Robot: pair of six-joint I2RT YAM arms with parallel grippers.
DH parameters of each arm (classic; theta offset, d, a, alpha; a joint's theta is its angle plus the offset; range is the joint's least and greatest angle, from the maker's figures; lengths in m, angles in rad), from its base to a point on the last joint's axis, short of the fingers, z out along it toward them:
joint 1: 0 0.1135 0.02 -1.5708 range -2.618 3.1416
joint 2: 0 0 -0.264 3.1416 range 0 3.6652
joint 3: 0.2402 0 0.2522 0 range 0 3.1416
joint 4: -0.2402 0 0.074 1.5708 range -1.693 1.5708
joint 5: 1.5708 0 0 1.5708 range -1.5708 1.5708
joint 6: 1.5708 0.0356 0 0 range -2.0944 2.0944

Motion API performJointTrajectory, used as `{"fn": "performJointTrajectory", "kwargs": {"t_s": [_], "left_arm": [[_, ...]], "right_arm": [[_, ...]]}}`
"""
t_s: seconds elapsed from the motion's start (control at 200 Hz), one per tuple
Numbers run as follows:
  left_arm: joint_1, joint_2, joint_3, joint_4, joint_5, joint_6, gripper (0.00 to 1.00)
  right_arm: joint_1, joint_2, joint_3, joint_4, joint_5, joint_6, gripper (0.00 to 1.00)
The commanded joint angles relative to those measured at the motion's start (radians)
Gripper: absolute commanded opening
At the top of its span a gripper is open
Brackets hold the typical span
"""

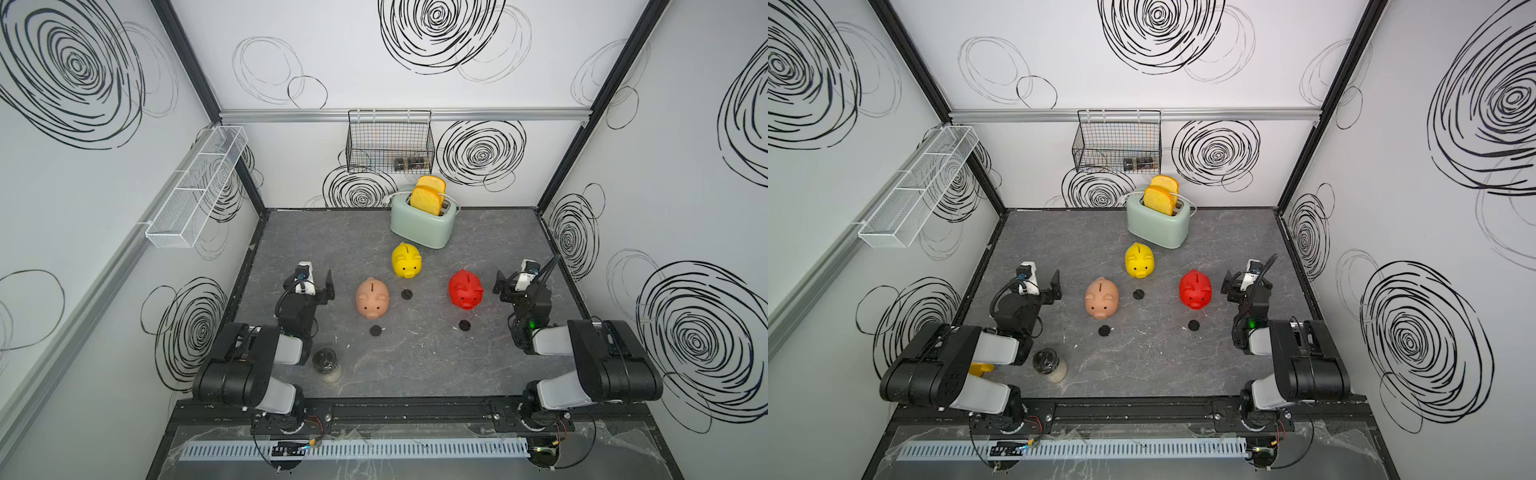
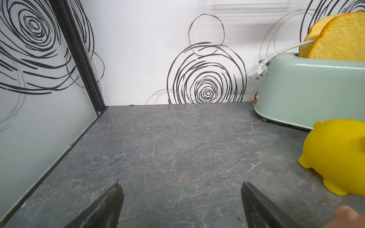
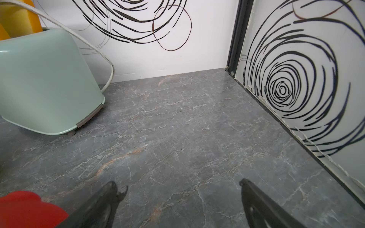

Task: Close piggy banks
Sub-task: Move the piggy bank to the center of the board.

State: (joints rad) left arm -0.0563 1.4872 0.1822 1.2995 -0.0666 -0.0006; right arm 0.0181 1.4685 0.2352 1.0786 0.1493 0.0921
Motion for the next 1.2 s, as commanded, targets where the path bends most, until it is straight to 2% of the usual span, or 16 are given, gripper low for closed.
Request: {"fn": "performJointTrajectory", "kwargs": {"t_s": [0.0, 1.196], "left_arm": [[0.003, 0.005, 0.010, 0.063, 0.008, 0.001, 0.96], [0.010, 0.004, 0.012, 0.061, 0.024, -0.001, 0.96]], "right_arm": [[0.005, 0.008, 0.017, 0.029, 0.011, -0.007, 0.98], [0.005, 0.007, 0.017, 0.030, 0.011, -0.008, 0.98]]}}
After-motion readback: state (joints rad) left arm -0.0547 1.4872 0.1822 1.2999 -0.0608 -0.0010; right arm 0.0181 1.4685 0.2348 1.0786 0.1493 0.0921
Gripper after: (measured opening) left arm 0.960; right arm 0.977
